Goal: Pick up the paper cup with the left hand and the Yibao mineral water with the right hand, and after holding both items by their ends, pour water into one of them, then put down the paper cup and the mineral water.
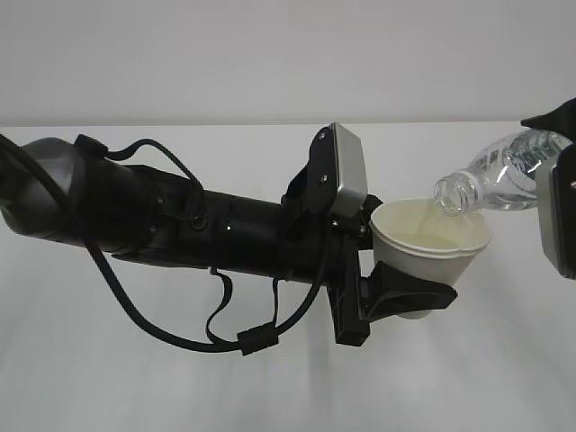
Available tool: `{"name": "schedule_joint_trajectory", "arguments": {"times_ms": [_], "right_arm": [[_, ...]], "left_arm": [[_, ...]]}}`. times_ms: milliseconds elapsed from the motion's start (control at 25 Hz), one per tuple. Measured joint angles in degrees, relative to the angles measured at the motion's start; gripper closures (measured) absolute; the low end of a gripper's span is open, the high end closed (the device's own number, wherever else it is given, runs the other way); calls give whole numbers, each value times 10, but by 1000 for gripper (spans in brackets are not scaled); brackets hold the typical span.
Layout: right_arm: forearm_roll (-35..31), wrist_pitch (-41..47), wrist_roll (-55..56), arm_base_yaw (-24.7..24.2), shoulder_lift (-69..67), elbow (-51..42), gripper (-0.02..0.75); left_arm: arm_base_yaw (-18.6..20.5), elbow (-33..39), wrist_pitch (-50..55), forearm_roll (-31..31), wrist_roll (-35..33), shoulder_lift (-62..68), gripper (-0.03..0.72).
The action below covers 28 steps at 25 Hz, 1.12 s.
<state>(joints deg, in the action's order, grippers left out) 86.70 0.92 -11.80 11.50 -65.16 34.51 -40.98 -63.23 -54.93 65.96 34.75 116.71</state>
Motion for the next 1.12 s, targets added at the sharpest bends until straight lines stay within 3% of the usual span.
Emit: {"name": "schedule_joint_trajectory", "arguments": {"times_ms": [1120], "right_arm": [[14, 0, 1, 0, 0, 0, 272]], "left_arm": [[0, 0, 7, 0, 2, 0, 252]]}}
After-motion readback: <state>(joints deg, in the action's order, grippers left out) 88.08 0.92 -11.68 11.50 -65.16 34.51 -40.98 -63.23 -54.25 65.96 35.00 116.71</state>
